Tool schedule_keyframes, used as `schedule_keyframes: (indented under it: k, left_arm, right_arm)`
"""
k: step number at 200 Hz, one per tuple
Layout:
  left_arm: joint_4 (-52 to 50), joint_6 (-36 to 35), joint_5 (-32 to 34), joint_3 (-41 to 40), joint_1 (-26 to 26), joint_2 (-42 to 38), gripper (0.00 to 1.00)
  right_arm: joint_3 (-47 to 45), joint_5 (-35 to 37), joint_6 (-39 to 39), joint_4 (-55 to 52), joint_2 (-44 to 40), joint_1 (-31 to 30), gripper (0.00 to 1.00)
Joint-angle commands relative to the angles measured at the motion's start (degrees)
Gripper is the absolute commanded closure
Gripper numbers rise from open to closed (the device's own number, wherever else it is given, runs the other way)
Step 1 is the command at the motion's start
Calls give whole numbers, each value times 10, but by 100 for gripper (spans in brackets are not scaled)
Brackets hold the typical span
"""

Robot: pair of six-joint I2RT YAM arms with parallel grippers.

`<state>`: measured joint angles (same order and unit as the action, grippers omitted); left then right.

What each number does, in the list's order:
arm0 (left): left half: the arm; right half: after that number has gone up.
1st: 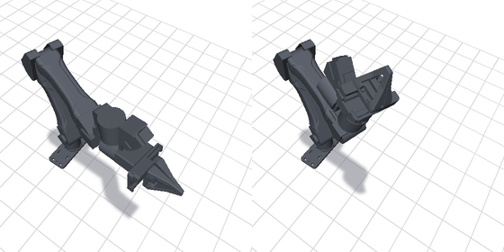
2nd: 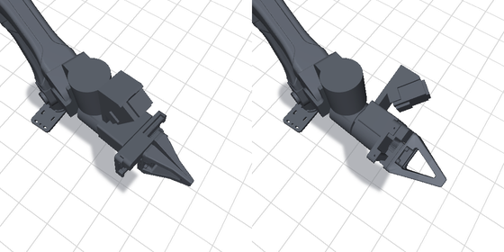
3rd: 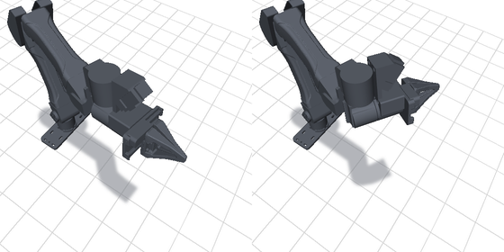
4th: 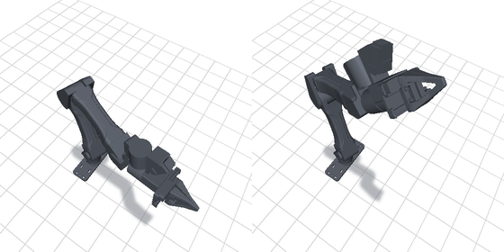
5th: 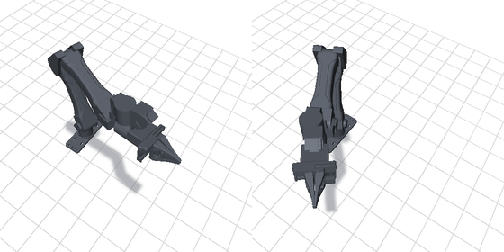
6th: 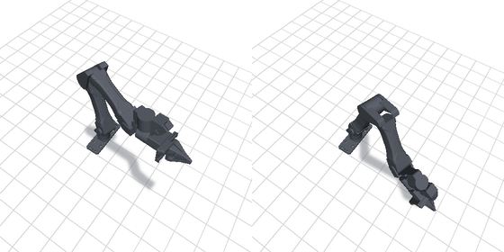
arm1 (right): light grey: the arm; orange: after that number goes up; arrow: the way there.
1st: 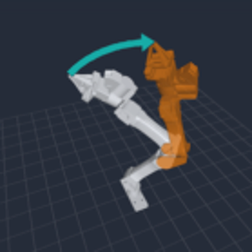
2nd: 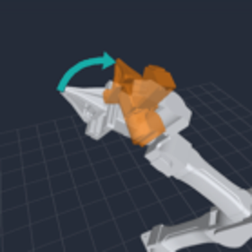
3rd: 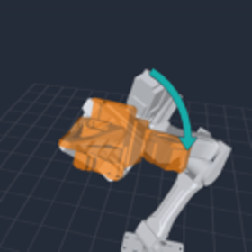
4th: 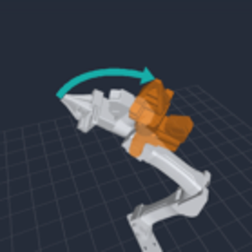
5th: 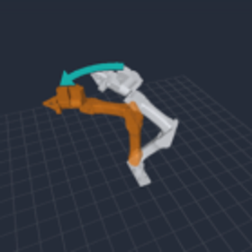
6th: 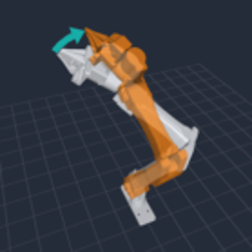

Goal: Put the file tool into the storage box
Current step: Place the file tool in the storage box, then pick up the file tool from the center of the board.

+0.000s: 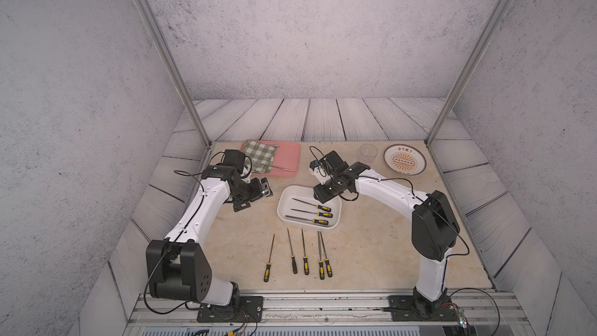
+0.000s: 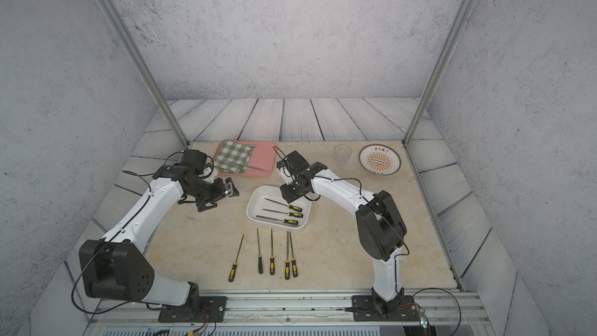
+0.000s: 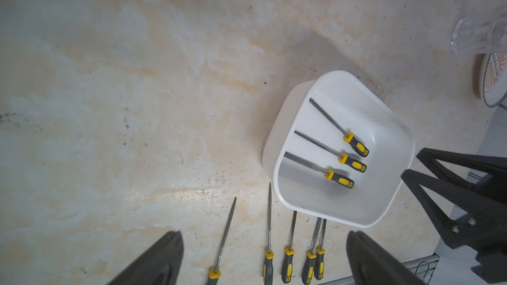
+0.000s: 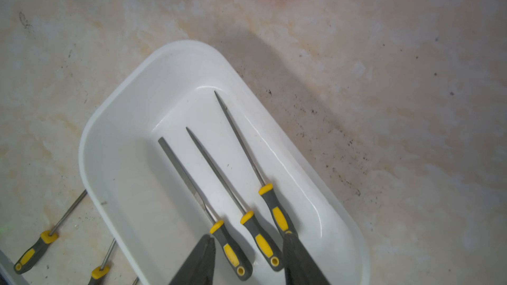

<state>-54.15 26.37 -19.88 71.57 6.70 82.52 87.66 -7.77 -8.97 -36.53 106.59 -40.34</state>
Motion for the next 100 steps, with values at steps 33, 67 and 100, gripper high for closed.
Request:
schedule_keyframes:
  k: [33, 67, 100]
  left_arm:
    - [56, -17, -61, -42, -3, -42, 2]
    - [74, -3, -46, -21, -3, -24, 2]
    - [34, 19, -27, 38, -3, -3, 2]
  right_arm:
    - [-120, 31, -110, 25, -155, 11, 54]
    - [-171, 31, -118, 8, -209, 12, 53]
    - [-183, -22, -122, -9, -227, 15, 52]
